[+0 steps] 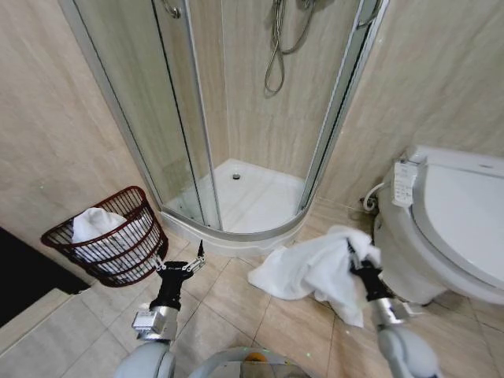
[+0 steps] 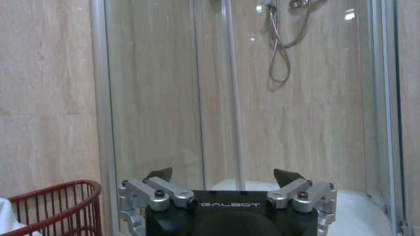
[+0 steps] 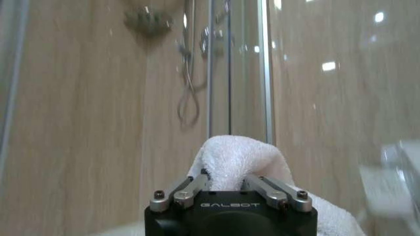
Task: Discard the used towel into the hamper.
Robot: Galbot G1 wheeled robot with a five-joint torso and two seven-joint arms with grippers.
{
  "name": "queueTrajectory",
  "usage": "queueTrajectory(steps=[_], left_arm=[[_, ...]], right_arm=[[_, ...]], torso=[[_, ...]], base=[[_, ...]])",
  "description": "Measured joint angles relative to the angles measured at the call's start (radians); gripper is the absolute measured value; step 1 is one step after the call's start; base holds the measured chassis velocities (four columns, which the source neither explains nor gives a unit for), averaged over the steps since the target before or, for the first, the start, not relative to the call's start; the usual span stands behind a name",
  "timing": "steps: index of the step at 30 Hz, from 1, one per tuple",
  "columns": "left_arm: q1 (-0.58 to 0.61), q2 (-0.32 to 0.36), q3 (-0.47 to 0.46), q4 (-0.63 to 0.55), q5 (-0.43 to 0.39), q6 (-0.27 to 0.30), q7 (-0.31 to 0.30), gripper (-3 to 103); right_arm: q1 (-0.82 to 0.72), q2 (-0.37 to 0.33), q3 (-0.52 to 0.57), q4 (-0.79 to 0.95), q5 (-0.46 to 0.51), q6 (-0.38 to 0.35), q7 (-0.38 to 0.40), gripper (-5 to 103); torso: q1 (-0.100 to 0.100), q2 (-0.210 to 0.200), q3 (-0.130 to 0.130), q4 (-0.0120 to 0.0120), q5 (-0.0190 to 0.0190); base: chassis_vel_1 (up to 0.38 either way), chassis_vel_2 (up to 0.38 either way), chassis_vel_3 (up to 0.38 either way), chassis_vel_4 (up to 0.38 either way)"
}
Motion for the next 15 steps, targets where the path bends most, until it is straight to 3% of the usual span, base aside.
queueTrajectory(steps=[8,15], left_arm=[[0.000,0.000,0.000,0.000,0.000,0.000,0.000,100],[0.000,0.000,0.000,0.000,0.000,0.000,0.000,100]], right_arm=[[0.036,-0.071,0.047,0.234,0.069,-0.020,0.073,14],[0.076,-0.122,0.086,0.296,0.098,-0.002,0.131,14]], torso=[[0.000,0.000,0.000,0.0002,-0.0003],[0.000,0.000,0.000,0.0002,-0.0001]], base=[[0.000,0.000,0.000,0.000],[0.000,0.000,0.000,0.000]])
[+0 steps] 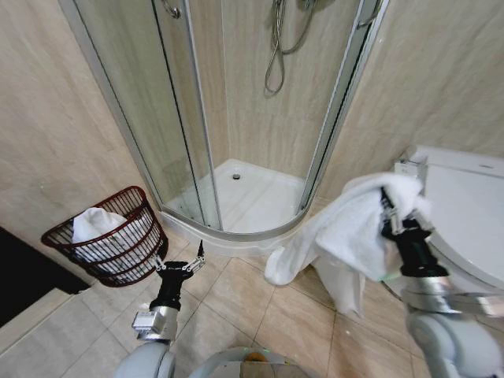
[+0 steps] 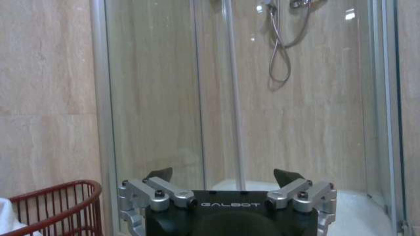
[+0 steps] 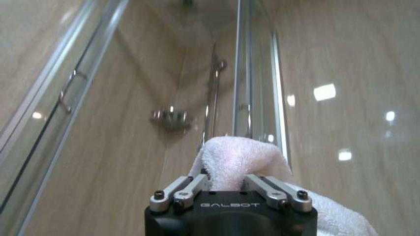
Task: Discard the used towel into the hamper.
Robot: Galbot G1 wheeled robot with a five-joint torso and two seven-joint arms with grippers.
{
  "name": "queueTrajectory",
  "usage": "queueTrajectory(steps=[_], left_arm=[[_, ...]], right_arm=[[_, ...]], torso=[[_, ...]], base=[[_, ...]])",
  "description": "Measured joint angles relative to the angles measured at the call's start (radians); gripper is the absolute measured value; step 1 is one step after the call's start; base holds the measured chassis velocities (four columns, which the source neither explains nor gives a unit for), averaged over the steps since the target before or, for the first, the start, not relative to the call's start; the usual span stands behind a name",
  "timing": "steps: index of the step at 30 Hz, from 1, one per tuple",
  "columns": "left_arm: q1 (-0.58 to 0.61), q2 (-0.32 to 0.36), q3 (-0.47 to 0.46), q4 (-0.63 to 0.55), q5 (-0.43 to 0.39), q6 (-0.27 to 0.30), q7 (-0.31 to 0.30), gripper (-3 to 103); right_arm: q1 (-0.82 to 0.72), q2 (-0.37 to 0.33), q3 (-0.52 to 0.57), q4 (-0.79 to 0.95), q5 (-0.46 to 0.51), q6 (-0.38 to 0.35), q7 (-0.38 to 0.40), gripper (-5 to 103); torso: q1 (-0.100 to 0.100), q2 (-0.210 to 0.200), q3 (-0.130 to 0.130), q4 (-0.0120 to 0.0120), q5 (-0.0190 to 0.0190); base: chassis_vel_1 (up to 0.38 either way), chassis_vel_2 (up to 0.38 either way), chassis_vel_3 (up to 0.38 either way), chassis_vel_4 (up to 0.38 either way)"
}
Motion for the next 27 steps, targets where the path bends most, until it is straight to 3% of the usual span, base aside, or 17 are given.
queueTrajectory(steps=[5,10,11,14,20,27], left_arm=[[0.000,0.000,0.000,0.000,0.000,0.000,0.000,100],[0.000,0.000,0.000,0.000,0.000,0.000,0.000,100],[0.000,0.000,0.000,0.000,0.000,0.000,0.000,100],[0.000,0.000,0.000,0.000,0.000,0.000,0.000,100],[0.000,0.000,0.000,0.000,0.000,0.000,0.000,100],[0.000,0.000,0.000,0.000,0.000,0.000,0.000,100]], right_arm=[[-0.003,-0.010,0.043,0.049,0.025,0.015,0.024,14],[-0.017,-0.025,0.164,0.061,0.093,0.017,0.032,14],[-0.022,-0.038,0.256,0.061,0.137,0.016,0.032,14],[-0.029,-0.065,0.379,0.060,0.204,0.005,0.007,14],[-0.036,-0.082,0.450,0.057,0.251,0.000,0.006,14],[-0.046,-0.070,0.459,0.055,0.256,0.006,0.011,14]], torso=[[0.000,0.000,0.000,-0.0001,0.0000],[0.000,0.002,0.002,-0.0001,0.0004],[0.000,0.008,0.008,-0.0001,0.0000],[0.000,0.021,0.019,-0.0002,-0.0001],[0.001,0.045,0.042,-0.0001,0.0000],[0.006,0.073,0.066,-0.0001,0.0000]], base=[[0.000,0.000,0.000,0.000],[0.000,0.000,0.000,0.000],[0.000,0.000,0.000,0.000],[0.000,0.000,0.000,0.000],[0.000,0.000,0.000,0.000],[0.000,0.000,0.000,0.000]])
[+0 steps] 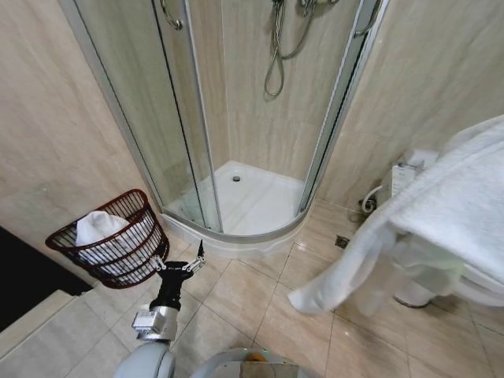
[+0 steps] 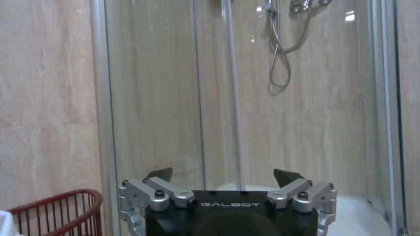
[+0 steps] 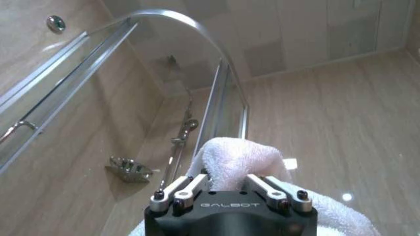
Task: Discard the used towel into the hamper.
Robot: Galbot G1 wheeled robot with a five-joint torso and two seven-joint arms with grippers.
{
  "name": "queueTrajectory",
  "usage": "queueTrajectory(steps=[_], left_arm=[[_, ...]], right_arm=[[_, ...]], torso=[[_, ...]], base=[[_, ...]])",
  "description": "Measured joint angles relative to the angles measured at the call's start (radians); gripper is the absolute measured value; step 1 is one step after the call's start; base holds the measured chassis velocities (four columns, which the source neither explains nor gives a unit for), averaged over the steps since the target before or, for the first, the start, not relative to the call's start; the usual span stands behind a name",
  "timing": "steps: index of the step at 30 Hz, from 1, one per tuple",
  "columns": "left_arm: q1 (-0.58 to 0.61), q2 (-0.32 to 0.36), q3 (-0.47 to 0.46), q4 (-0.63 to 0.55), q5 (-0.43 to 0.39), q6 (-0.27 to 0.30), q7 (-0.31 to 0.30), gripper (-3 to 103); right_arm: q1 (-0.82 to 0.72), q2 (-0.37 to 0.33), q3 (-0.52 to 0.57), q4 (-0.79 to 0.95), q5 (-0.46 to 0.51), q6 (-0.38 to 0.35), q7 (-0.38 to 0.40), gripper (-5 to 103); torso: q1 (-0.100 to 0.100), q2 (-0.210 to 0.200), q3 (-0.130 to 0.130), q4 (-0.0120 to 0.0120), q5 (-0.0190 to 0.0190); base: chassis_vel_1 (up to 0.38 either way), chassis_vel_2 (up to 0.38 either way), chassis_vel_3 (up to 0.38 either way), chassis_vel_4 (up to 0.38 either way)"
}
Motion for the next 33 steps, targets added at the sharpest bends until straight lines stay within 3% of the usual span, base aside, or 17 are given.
queueTrajectory(steps=[33], left_arm=[[0.000,0.000,0.000,0.000,0.000,0.000,0.000,100]], right_arm=[[0.005,-0.004,0.010,-0.004,-0.005,0.015,0.047,14]], torso=[[0.032,0.137,0.106,0.0000,-0.0001]], base=[[0.000,0.000,0.000,0.000]])
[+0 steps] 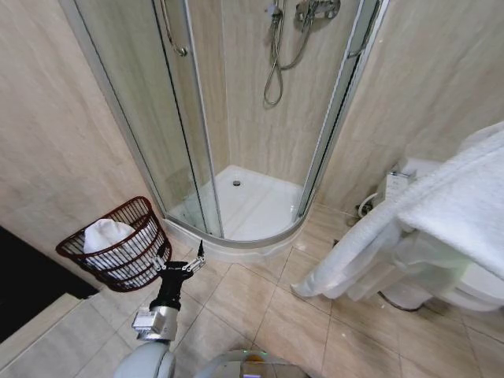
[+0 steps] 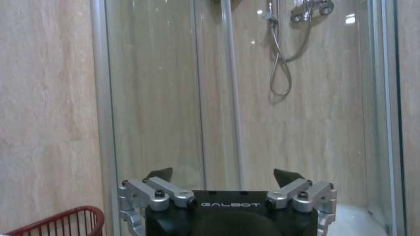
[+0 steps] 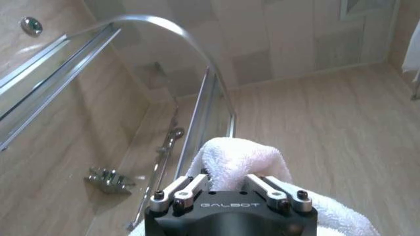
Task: Discard the used towel into the hamper.
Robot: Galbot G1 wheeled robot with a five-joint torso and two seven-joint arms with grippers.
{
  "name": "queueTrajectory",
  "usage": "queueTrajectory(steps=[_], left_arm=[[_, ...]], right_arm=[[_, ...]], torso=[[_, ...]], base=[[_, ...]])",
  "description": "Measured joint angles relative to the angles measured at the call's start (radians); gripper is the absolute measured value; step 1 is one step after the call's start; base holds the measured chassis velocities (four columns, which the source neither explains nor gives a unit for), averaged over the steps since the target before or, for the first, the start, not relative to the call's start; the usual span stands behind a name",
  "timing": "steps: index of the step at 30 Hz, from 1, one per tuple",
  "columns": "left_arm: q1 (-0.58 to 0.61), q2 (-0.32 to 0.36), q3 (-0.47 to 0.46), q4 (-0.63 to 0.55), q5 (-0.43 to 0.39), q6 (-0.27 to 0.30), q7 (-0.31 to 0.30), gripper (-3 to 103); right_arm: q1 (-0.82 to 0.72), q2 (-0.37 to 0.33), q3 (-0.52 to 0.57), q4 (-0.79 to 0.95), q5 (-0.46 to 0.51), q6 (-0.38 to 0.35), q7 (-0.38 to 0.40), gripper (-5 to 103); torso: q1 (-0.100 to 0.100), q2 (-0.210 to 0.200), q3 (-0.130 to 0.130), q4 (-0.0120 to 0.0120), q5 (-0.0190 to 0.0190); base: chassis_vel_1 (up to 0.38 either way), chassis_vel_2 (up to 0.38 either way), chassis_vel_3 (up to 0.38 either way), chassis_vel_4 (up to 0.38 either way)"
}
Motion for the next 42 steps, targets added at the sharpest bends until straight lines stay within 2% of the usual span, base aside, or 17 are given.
queueTrajectory(steps=[13,19,42], left_arm=[[0.000,0.000,0.000,0.000,0.000,0.000,0.000,100],[0.000,0.000,0.000,0.000,0.000,0.000,0.000,100],[0.000,0.000,0.000,0.000,0.000,0.000,0.000,100]], right_arm=[[0.006,-0.008,-0.004,0.000,0.001,0.014,0.013,14],[0.009,-0.013,-0.013,0.000,0.009,0.005,0.056,14],[0.010,-0.014,0.005,0.000,0.023,0.004,0.062,14]], torso=[[0.014,0.046,0.032,0.0000,0.0000],[0.023,0.074,0.051,-0.0001,0.0001],[0.053,0.161,0.108,0.0000,0.0000]], base=[[0.000,0.000,0.000,0.000],[0.000,0.000,0.000,0.000],[0.000,0.000,0.000,0.000]])
